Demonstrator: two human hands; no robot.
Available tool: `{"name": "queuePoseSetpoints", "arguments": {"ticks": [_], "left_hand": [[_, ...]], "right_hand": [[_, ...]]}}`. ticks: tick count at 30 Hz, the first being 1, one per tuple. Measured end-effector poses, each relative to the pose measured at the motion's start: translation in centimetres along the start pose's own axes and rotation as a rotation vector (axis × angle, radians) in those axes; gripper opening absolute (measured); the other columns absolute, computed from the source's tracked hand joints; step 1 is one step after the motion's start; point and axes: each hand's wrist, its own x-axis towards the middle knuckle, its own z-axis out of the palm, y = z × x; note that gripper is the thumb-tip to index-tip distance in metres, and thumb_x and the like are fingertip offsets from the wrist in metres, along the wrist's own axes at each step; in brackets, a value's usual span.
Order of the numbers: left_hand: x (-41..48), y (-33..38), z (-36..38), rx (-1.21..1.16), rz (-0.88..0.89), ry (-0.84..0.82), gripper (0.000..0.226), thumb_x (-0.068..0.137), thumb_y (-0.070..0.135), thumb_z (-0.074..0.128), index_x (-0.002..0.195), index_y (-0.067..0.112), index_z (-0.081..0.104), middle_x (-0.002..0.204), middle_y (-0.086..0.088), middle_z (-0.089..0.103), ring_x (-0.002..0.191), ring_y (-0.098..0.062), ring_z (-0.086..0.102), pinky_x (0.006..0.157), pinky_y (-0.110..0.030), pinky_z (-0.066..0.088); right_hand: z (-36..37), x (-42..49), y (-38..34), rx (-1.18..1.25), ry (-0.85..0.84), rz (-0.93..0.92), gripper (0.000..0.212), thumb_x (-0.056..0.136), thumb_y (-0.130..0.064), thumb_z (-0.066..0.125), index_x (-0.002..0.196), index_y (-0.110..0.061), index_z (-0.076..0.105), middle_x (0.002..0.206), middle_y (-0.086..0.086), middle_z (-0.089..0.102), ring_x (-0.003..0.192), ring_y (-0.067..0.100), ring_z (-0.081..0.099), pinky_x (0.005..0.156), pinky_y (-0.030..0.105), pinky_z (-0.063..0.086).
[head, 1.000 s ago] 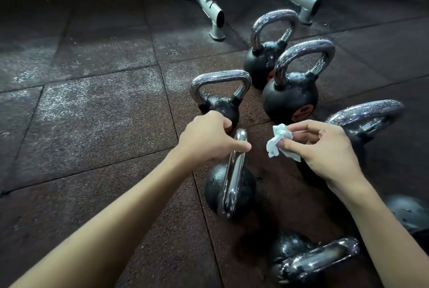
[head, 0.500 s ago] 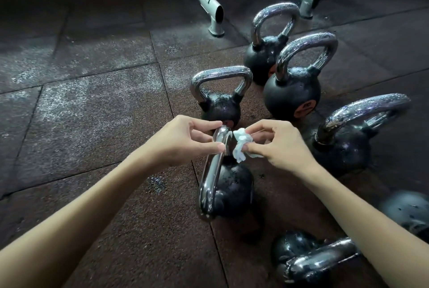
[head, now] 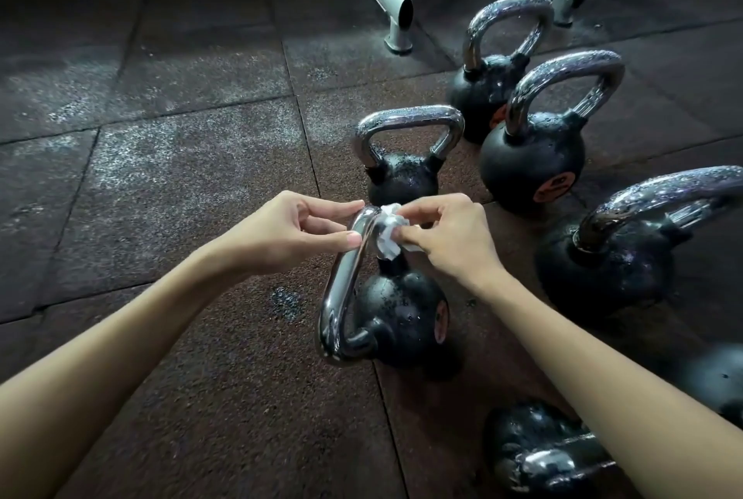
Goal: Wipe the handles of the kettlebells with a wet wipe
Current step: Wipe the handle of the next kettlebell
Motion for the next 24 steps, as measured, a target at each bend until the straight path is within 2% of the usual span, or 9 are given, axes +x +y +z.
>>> {"name": "queuePoseSetpoints", "arguments": {"ticks": [4, 7, 10, 15, 18, 21, 24], "left_hand": [[-0.2, -0.9, -0.2, -0.028, 0.027, 0.005, 0.056, 0.083, 0.031, 0.078, 0.137, 0.028, 0.064, 0.106, 0.003, 0.08, 0.109, -0.004, 0.07, 0.11, -0.024, 0.042], [-0.3, -1.2, 0.0, -0.065, 0.059, -0.003, 0.055, 0.084, 0.03, 0.077, 0.136, 0.028, 0.064, 0.106, 0.002, 0.08, 0.105, -0.004, 0.072, 0.106, -0.021, 0.046], [-0.1, -1.2, 0.3, -0.072, 0.083, 0.003, 0.053, 0.086, 0.027, 0.076, 0.137, 0.029, 0.063, 0.105, 0.004, 0.08, 0.101, 0.0, 0.071, 0.097, -0.011, 0.048], [0.2, -1.4, 0.9, -0.09, 0.087, 0.043, 0.046, 0.092, 0.02, 0.074, 0.136, 0.027, 0.064, 0.104, 0.005, 0.08, 0.101, -0.001, 0.072, 0.091, -0.009, 0.05], [0.5, -1.5, 0.9, -0.102, 0.083, 0.069, 0.044, 0.094, 0.016, 0.072, 0.137, 0.022, 0.065, 0.103, 0.004, 0.08, 0.1, -0.002, 0.072, 0.085, -0.008, 0.05], [0.8, -1.5, 0.7, -0.086, 0.081, 0.079, 0.044, 0.093, 0.019, 0.073, 0.136, 0.024, 0.066, 0.105, 0.002, 0.08, 0.103, -0.003, 0.072, 0.097, -0.017, 0.05], [0.8, -2.0, 0.7, -0.072, 0.086, 0.083, 0.048, 0.088, 0.03, 0.075, 0.135, 0.029, 0.066, 0.107, 0.002, 0.079, 0.107, -0.007, 0.072, 0.111, -0.031, 0.047]], "right_hand": [[0.3, -0.5, 0.2, -0.02, -0.024, 0.032, 0.019, 0.077, -0.025, 0.09, 0.095, -0.025, 0.085, 0.075, -0.017, 0.075, 0.067, -0.013, 0.066, 0.064, 0.004, 0.042], [0.5, -0.7, -1.7, 0.045, 0.06, -0.051, 0.019, 0.077, -0.027, 0.089, 0.096, -0.025, 0.085, 0.075, -0.017, 0.076, 0.057, -0.011, 0.061, 0.058, 0.004, 0.04], [0.3, -1.7, -2.7, 0.068, 0.081, -0.073, 0.016, 0.078, -0.027, 0.089, 0.093, -0.027, 0.085, 0.07, -0.019, 0.074, 0.046, -0.002, 0.05, 0.052, 0.008, 0.036], [1.1, -5.2, -3.0, 0.108, -0.019, -0.084, 0.017, 0.076, -0.025, 0.09, 0.091, -0.03, 0.084, 0.07, -0.023, 0.074, 0.048, 0.002, 0.04, 0.049, 0.018, 0.039], [1.2, -4.0, -2.9, 0.094, 0.039, -0.053, 0.015, 0.076, -0.025, 0.09, 0.09, -0.03, 0.084, 0.063, -0.023, 0.07, 0.047, 0.002, 0.04, 0.05, 0.017, 0.038], [1.4, -3.9, -3.6, 0.091, 0.092, -0.058, 0.014, 0.077, -0.024, 0.089, 0.089, -0.03, 0.084, 0.063, -0.025, 0.069, 0.046, 0.001, 0.043, 0.049, 0.014, 0.036], [2.3, -7.2, -4.3, 0.115, 0.021, -0.087, 0.016, 0.075, -0.019, 0.09, 0.088, -0.027, 0.085, 0.074, -0.019, 0.076, 0.049, -0.004, 0.053, 0.054, 0.008, 0.036]]}}
